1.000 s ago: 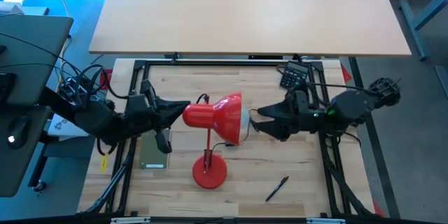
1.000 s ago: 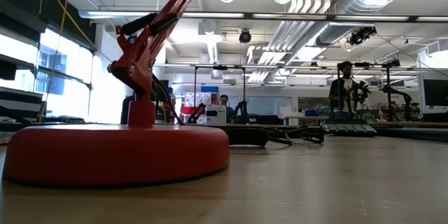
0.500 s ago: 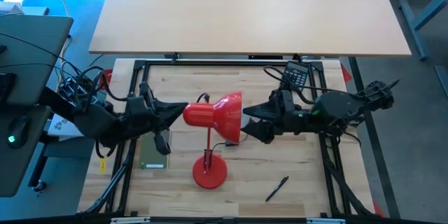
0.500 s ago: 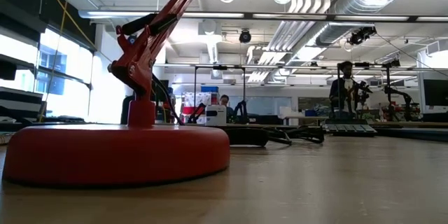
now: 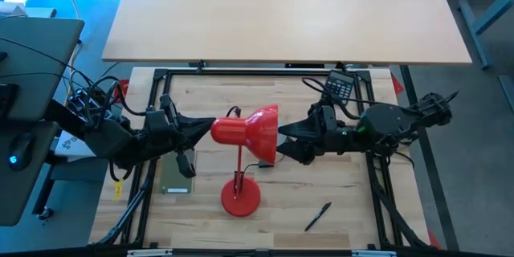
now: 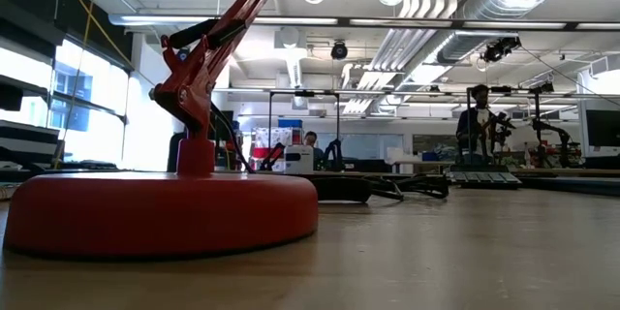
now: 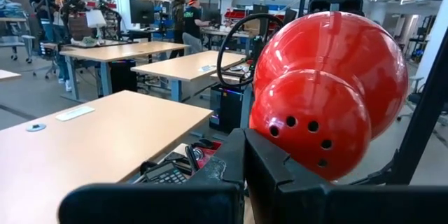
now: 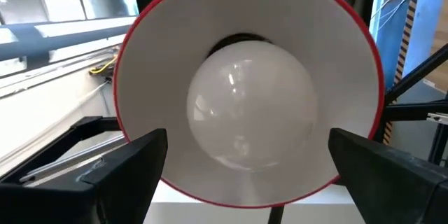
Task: Screw lightbulb
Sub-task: Insert the white lightbulb into the red lamp
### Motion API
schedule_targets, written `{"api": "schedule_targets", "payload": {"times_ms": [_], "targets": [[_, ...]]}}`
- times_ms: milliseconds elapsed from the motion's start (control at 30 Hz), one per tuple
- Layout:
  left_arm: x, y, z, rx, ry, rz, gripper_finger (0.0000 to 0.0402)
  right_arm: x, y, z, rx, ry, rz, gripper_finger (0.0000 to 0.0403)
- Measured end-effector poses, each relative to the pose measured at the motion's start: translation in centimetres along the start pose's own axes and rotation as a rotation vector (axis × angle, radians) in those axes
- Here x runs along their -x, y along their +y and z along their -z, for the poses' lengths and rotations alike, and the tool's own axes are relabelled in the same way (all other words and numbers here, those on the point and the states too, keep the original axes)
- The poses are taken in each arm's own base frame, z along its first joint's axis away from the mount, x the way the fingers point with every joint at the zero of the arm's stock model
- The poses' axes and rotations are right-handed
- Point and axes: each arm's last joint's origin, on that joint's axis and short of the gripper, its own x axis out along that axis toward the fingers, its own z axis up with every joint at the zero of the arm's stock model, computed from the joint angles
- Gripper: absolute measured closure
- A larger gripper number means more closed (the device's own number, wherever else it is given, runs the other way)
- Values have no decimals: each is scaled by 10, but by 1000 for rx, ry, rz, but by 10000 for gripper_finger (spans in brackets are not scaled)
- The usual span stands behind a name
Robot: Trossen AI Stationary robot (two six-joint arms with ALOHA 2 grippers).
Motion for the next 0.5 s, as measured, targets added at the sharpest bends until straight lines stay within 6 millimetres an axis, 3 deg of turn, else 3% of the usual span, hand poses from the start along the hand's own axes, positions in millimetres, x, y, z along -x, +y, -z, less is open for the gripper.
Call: {"api": "schedule_targets", "payload": {"times_ms": [500], "targets": [[0, 0, -1, 58, -4, 1, 402, -4, -1, -11, 56, -13, 16, 13]]}}
